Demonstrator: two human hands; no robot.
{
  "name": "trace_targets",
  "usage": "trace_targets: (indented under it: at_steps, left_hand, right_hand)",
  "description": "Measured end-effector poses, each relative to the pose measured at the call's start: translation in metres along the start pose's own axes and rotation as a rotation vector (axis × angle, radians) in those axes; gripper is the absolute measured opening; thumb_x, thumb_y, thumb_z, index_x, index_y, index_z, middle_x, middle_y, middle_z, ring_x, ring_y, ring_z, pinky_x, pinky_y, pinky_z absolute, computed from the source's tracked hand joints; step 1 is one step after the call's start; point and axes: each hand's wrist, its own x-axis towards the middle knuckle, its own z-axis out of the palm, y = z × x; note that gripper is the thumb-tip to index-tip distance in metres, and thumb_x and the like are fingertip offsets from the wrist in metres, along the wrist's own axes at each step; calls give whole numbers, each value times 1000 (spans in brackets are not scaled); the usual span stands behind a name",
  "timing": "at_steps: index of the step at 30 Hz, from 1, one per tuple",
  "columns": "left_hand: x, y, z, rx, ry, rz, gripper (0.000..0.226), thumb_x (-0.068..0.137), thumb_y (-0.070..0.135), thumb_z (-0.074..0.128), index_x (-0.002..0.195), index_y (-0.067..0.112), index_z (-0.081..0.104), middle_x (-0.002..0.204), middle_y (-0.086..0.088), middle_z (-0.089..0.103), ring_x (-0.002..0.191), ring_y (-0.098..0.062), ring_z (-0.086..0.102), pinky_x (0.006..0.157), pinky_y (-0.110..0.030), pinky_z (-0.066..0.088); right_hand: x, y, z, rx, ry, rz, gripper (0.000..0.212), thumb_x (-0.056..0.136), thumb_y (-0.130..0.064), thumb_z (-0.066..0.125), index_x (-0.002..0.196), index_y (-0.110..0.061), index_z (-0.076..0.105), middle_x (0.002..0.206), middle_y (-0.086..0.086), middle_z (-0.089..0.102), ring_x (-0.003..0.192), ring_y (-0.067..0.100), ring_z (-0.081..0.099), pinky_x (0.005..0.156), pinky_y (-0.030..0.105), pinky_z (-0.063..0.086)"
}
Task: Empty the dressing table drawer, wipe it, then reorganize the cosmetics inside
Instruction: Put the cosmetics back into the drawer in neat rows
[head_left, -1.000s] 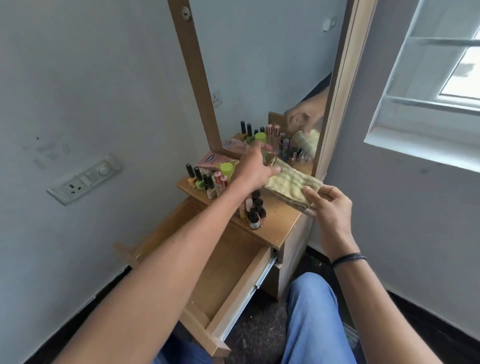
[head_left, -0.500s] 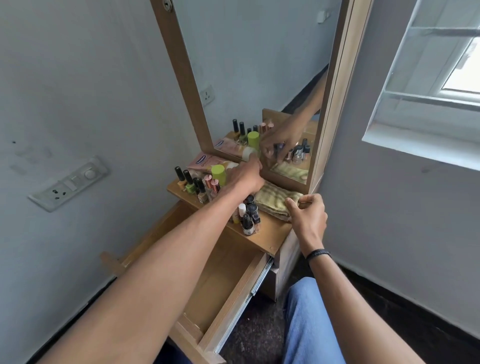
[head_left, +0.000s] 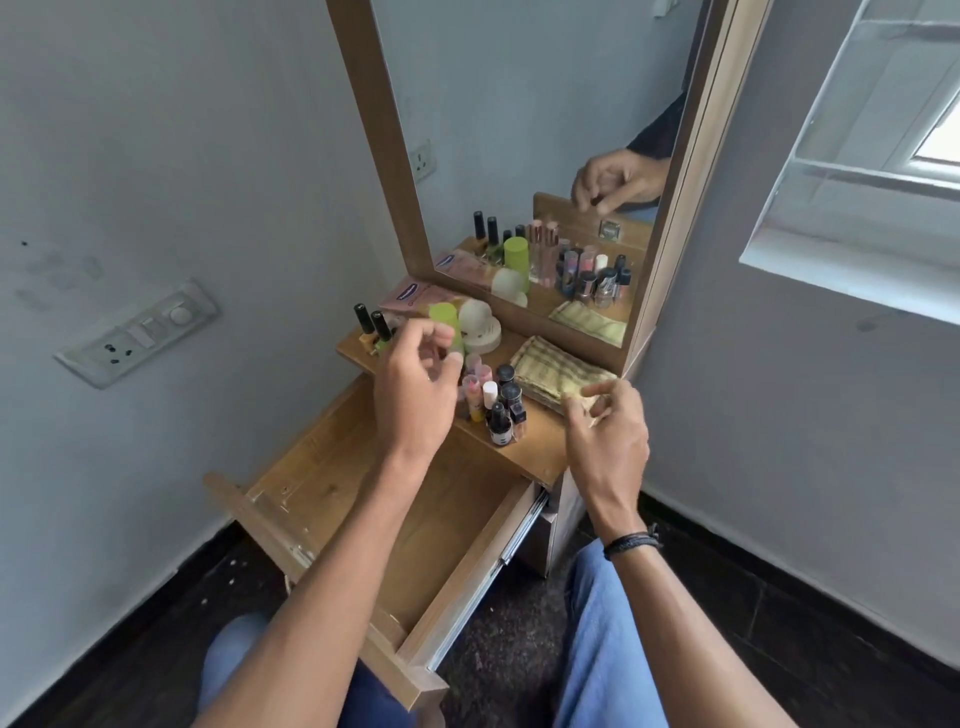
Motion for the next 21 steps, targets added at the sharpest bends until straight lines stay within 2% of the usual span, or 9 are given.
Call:
trace_targets:
  at_steps: [2,4,8,12,16,21]
  left_hand:
    - [-20,-10,-9,-37,19,-92,21,86,4,71,98,20,65,99,5,69,92,-12,66,78,-21,55]
    - [-37,-18,-11,-72,-15,-168,20,86,6,73,98,21,67,97,5,70,88,-10,67,73,-18,55]
    - [-62,-29,-2,-57,-129,-247,21,84,14,77,104,18,71,91,4,71,79,-6,69,66,-15,54]
    - [-73,-34,16,-10,-213,-275,33,84,21,80,115,18,72,100,5,71,81,-2,70,70,-21,59]
    - [-76,-40,30,4,-231,-326,30,81,27,82,110,22,75,101,10,73,79,1,70,75,-32,61]
    - [-75,-45,41,19,-224,-360,29,80,31,82,106,23,75,98,10,75,77,2,70,74,-36,61]
  right_hand:
    - [-14,-5,5,24,-84,-74,10,88,-18,68,92,-23,60,89,-10,58,81,6,57,70,21,44]
    - [-25,-6,11,51,-157,-96,17,84,-13,67,96,-23,63,94,-9,60,84,8,58,74,25,48]
    - [-37,-5,14,19,-256,-123,27,83,-13,68,107,-24,62,103,-11,58,88,9,58,76,30,53]
    - [-34,-4,12,-3,-290,-106,28,88,-21,73,111,-28,58,106,-11,59,90,4,60,77,30,55]
    - [-28,-5,12,-9,-321,-107,27,91,-22,73,112,-27,57,107,-11,64,91,3,65,80,34,60]
    - [-25,-4,16,-22,-352,-109,28,90,-19,75,112,-25,59,105,-12,69,91,5,69,84,37,60]
